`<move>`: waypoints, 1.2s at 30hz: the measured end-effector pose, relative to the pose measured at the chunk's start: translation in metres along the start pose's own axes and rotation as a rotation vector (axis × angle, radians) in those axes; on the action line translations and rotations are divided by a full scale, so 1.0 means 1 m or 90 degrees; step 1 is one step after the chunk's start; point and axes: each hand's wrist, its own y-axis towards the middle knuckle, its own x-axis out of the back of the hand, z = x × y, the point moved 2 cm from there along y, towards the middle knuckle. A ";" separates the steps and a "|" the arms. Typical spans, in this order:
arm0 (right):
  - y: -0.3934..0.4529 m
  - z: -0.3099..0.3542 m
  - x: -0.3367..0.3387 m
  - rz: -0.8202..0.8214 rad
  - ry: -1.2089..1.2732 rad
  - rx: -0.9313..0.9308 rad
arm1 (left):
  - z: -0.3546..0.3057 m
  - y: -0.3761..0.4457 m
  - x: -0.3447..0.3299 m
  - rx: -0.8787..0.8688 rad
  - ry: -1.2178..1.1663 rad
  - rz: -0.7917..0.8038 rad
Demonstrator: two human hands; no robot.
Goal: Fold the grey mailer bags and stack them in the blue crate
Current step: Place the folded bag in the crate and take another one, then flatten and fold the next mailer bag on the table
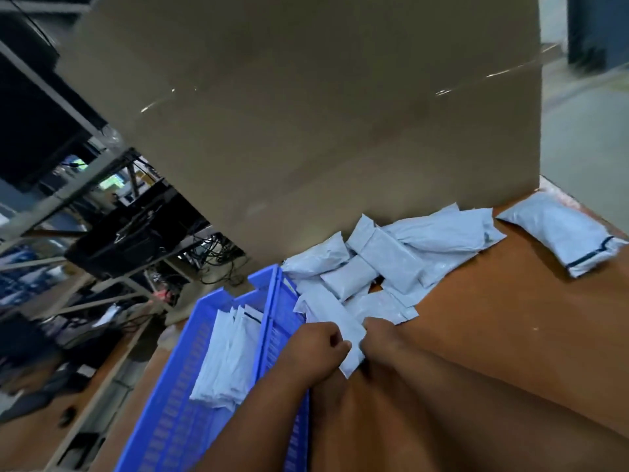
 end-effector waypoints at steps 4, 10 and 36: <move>-0.015 -0.016 0.017 0.049 -0.025 0.017 | -0.008 -0.009 -0.009 -0.052 -0.041 -0.004; -0.071 -0.078 0.089 0.205 -0.358 0.095 | -0.047 -0.021 -0.056 -0.252 -0.034 -0.090; -0.231 -0.210 0.091 -0.107 -0.479 0.220 | -0.169 -0.088 -0.216 -0.317 0.015 -0.126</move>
